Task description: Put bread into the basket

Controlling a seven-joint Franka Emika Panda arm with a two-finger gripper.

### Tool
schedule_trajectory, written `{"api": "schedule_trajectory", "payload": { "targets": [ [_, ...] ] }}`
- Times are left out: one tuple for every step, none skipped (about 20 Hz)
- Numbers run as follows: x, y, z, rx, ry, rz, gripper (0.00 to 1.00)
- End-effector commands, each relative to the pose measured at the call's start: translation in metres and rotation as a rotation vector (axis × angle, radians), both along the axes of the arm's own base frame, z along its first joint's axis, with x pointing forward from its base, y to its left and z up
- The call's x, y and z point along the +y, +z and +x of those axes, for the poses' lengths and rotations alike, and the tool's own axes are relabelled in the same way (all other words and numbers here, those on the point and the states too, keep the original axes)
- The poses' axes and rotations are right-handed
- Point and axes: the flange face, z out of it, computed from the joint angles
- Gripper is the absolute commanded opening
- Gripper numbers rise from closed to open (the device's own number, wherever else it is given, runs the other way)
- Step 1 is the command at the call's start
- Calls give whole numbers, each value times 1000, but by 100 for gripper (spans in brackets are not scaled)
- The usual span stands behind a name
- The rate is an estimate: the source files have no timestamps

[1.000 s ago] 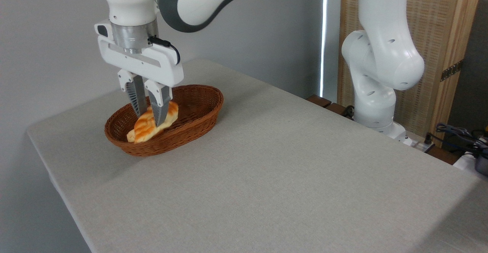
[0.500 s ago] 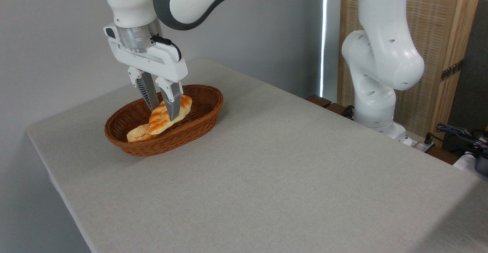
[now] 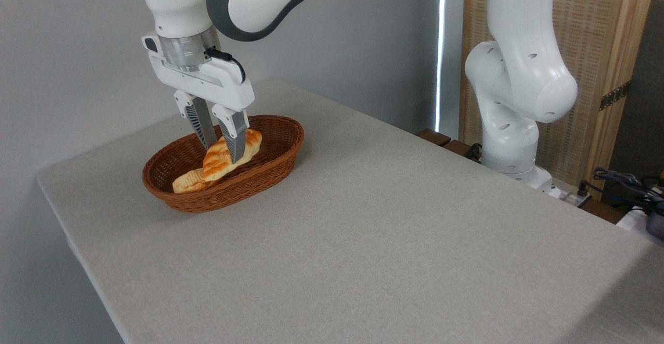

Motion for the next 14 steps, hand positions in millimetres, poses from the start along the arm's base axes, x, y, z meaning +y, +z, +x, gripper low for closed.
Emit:
{"api": "schedule_trajectory", "payload": {
  "targets": [
    [2, 4, -2, -2, -16, 21, 100],
    [2, 3, -2, -4, -18, 25, 100],
    [2, 3, -1, -5, -18, 28, 100],
    [2, 3, -1, -6, -18, 27, 100],
    [2, 3, -1, -6, -18, 27, 100],
    [2, 3, -2, -5, -19, 28, 100],
    [1, 3, -2, -4, -19, 28, 100],
    [1, 3, -2, -4, -19, 28, 100],
    [2, 4, -1, -7, -15, 27, 100],
    [2, 4, -1, -7, -15, 27, 100],
    [4, 7, 0, -18, -9, 21, 100],
    [8, 8, 2, -22, -3, 20, 100],
    [12, 11, 4, -35, 4, 18, 100],
    [14, 13, 6, -42, 9, 15, 100]
  ]
}}
